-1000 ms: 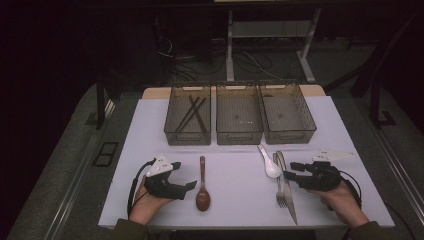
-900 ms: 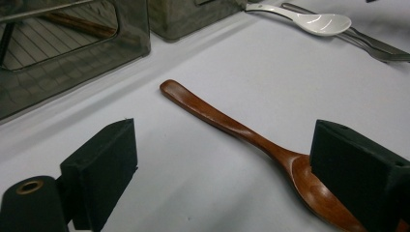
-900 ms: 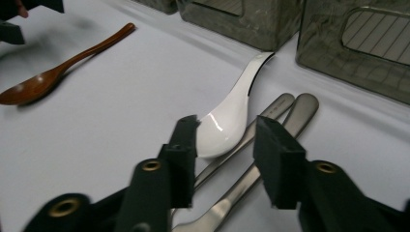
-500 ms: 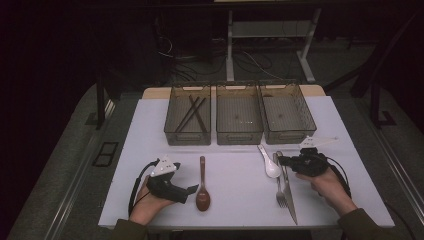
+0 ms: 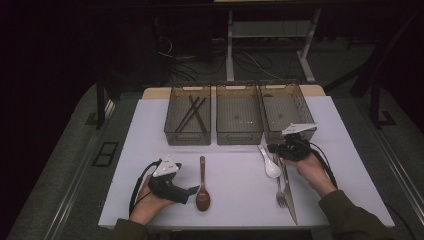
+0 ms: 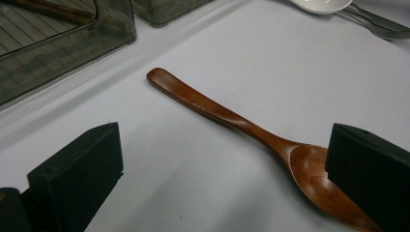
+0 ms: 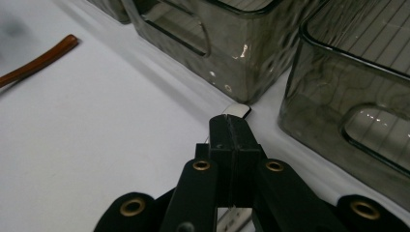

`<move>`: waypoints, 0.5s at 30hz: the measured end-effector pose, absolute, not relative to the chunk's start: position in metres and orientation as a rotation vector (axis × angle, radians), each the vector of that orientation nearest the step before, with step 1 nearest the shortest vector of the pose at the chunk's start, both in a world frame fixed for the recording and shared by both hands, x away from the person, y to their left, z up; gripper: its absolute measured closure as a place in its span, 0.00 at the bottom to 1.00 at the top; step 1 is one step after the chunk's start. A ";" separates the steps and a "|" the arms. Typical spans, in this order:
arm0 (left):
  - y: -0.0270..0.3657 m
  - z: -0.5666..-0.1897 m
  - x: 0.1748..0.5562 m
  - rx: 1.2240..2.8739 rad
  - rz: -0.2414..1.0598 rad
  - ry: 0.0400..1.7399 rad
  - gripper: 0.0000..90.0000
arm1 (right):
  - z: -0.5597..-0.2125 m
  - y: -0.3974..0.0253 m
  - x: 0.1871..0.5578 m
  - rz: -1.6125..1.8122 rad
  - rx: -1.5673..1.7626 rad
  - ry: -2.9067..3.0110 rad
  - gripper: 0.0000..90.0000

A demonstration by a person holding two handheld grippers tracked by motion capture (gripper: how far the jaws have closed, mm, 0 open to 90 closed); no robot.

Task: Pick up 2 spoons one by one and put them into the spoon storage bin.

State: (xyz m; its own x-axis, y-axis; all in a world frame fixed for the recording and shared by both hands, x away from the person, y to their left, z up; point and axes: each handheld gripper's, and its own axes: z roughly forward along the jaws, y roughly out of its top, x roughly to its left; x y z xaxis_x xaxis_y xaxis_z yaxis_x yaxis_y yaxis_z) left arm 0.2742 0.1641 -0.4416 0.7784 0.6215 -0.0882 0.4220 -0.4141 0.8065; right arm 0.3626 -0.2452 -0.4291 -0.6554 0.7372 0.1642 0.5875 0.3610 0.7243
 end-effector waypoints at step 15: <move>0.164 -0.445 0.276 2.080 0.267 0.775 0.00 | -0.446 -0.231 0.385 1.076 1.233 2.463 0.99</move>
State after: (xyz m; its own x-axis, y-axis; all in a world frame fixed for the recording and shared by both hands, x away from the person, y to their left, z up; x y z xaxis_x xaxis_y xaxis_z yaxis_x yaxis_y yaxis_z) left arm 0.2760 0.1639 -0.4445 0.7825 0.6157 -0.0930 0.4277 -0.4230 0.7988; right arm 0.3847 -0.2311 -0.4455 -0.6383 0.7555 0.1477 0.6217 0.3928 0.6777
